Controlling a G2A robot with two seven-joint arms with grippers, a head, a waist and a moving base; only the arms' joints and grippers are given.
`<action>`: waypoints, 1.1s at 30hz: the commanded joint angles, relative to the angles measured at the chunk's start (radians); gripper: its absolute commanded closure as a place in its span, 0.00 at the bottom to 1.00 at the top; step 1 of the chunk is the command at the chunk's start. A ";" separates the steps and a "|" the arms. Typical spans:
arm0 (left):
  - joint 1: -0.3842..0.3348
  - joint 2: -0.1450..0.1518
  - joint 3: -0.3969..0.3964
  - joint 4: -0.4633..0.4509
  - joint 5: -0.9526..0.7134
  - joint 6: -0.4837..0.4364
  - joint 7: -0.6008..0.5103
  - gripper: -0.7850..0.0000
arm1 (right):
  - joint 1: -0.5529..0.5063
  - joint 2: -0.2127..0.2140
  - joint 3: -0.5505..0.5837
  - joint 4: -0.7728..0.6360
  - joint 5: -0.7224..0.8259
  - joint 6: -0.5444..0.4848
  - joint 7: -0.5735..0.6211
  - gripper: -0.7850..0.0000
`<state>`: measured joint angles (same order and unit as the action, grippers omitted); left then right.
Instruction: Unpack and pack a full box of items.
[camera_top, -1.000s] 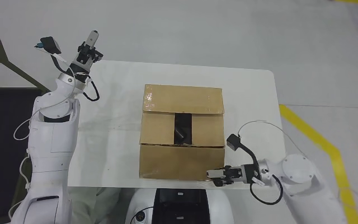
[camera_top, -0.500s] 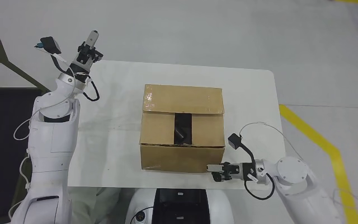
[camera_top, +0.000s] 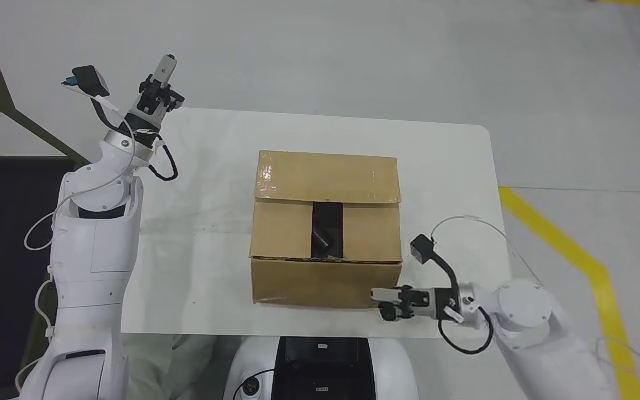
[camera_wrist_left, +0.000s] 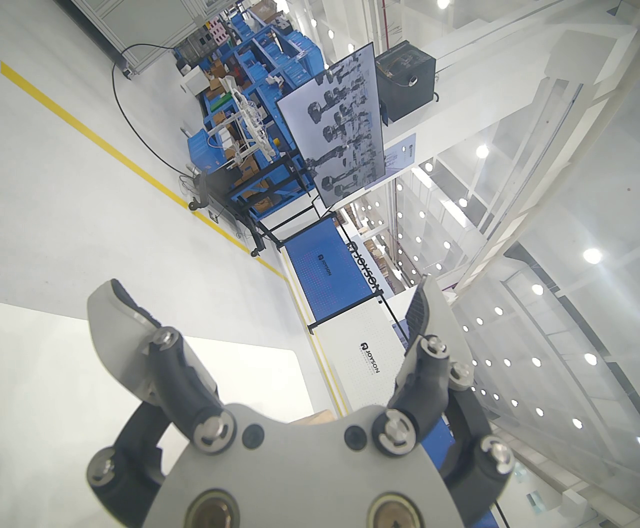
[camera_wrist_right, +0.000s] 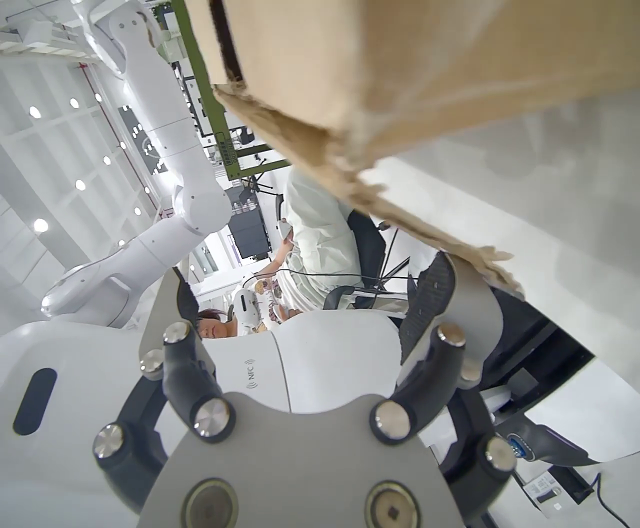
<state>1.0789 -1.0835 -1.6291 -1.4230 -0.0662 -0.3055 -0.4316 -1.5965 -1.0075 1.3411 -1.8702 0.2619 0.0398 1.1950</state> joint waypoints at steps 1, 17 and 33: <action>0.000 0.000 0.000 0.000 0.000 0.000 0.000 0.00 | 0.000 0.003 0.019 -0.019 0.039 0.004 0.012 0.00; 0.000 0.000 0.000 0.000 0.000 0.000 0.000 0.00 | 0.014 0.015 0.156 -0.047 0.119 -0.038 -0.100 0.00; 0.000 0.000 0.000 0.000 0.000 0.000 0.000 0.00 | 0.028 0.021 0.235 0.005 0.104 -0.069 -0.241 0.00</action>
<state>1.0789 -1.0835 -1.6291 -1.4230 -0.0662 -0.3055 -0.4316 -1.5681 -0.9856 1.5745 -1.8676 0.3634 -0.0264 0.9677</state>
